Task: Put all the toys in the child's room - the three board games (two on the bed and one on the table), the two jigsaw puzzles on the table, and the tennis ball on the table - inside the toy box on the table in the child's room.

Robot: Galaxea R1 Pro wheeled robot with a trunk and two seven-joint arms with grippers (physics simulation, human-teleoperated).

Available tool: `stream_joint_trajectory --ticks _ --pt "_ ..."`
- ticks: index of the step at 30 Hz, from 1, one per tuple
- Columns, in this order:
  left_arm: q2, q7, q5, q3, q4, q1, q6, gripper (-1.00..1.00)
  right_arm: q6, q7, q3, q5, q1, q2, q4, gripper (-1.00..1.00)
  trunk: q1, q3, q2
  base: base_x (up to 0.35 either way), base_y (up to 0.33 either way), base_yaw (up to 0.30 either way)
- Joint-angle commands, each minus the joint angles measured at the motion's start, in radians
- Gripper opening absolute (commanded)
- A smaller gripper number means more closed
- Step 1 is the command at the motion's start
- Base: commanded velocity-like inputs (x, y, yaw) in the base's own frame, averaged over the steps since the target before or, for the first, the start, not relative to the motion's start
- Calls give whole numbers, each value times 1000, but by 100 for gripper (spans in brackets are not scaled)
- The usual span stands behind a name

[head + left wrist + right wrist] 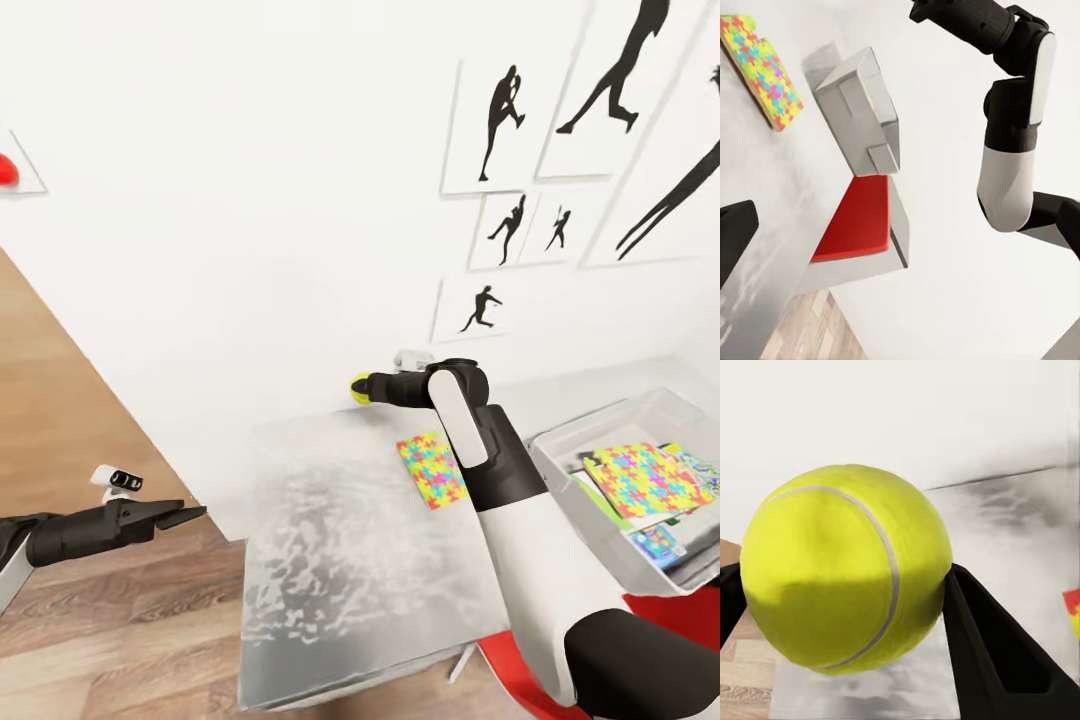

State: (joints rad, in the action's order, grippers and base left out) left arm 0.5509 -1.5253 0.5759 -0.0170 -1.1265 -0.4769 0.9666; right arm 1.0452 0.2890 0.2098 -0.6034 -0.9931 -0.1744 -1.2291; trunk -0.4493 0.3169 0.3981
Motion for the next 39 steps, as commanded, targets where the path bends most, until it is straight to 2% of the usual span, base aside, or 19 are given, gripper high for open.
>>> stream_joint_trajectory --ticks 1,17,22,28,39 --pt "1 -2 1 0 -1 0 11 100 2 13 1 -13 -1 0 -1 -100 -1 0 2 0 -260 -181" --pt "2 -4 2 -1 -1 0 10 100 2 13 -3 -49 -1 0 -43 -100 -1 -21 2 0 -214 -200" --pt "3 -5 4 -1 -1 0 9 100 2 12 -5 -55 14 0 -90 -100 -1 -27 2 0 -43 -204" --pt "3 -12 5 -1 -5 1 9 100 2 13 -7 -88 30 0 -143 -100 -1 -35 2 0 -5 -204" --pt "3 -44 3 0 -7 1 -22 100 2 12 -8 -100 33 0 -188 -100 -1 -50 2 0 -1 -204"
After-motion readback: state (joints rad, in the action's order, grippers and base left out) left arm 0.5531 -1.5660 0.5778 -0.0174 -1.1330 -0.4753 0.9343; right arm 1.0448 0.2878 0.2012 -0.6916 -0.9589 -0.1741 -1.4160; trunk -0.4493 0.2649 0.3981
